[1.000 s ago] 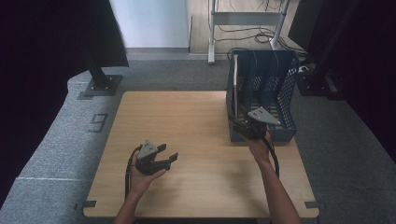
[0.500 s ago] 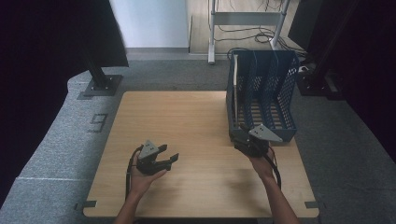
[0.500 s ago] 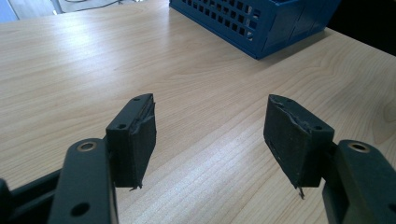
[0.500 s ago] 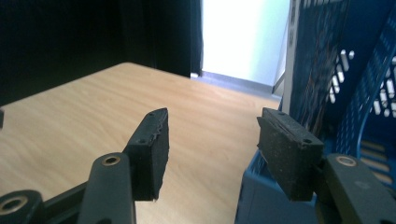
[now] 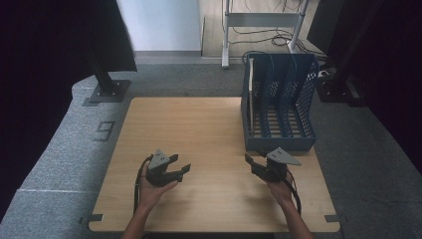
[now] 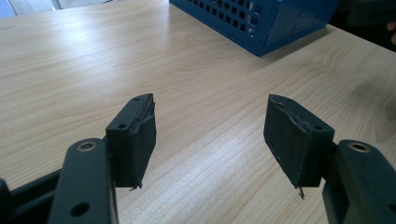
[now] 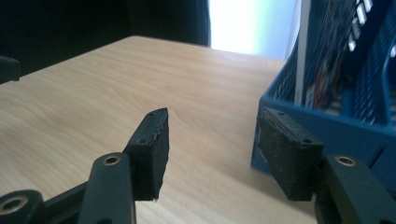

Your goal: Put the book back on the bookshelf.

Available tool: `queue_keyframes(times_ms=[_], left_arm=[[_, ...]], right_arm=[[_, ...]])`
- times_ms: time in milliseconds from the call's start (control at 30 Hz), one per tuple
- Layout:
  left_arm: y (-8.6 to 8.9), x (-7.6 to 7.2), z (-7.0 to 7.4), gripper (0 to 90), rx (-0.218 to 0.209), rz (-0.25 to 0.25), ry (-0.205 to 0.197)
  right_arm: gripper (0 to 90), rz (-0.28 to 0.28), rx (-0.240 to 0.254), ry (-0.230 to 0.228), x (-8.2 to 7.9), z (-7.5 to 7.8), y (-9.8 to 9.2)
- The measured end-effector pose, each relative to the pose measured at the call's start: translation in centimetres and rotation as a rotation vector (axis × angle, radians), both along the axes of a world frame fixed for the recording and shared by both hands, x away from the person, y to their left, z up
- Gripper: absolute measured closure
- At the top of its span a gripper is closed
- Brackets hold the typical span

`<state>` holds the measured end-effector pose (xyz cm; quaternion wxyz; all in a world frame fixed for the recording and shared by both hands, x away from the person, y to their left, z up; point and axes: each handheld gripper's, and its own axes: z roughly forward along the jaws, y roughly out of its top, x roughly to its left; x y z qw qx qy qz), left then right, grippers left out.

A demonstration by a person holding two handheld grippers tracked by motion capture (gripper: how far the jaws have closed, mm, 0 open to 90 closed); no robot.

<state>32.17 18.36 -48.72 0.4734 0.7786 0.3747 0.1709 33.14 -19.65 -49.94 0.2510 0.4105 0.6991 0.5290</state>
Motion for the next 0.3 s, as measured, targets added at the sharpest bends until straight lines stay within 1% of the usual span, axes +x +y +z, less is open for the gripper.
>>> queue_keyframes(times_ms=[33, 133, 200, 300], left_arm=[[-0.05, -0.03, -0.01, 34.6, 0.001, 0.0, 0.0], [-0.1, -0.09, 0.05, 34.5, -0.001, -0.001, -0.001], [-0.11, -0.12, 0.08, 34.5, -0.001, -0.002, -0.001], [-0.08, -0.17, 0.13, 34.5, -0.003, -0.001, -0.004]], right_arm=[[42.2, 0.004, -0.013, 0.007, 0.05, -0.19, 0.09], [42.4, 0.005, -0.016, 0.017, 0.08, -0.61, 0.32], [42.3, 0.002, -0.027, 0.015, 0.07, -0.75, 0.48], [42.2, 0.004, -0.028, 0.014, -0.05, -0.76, 0.53]])
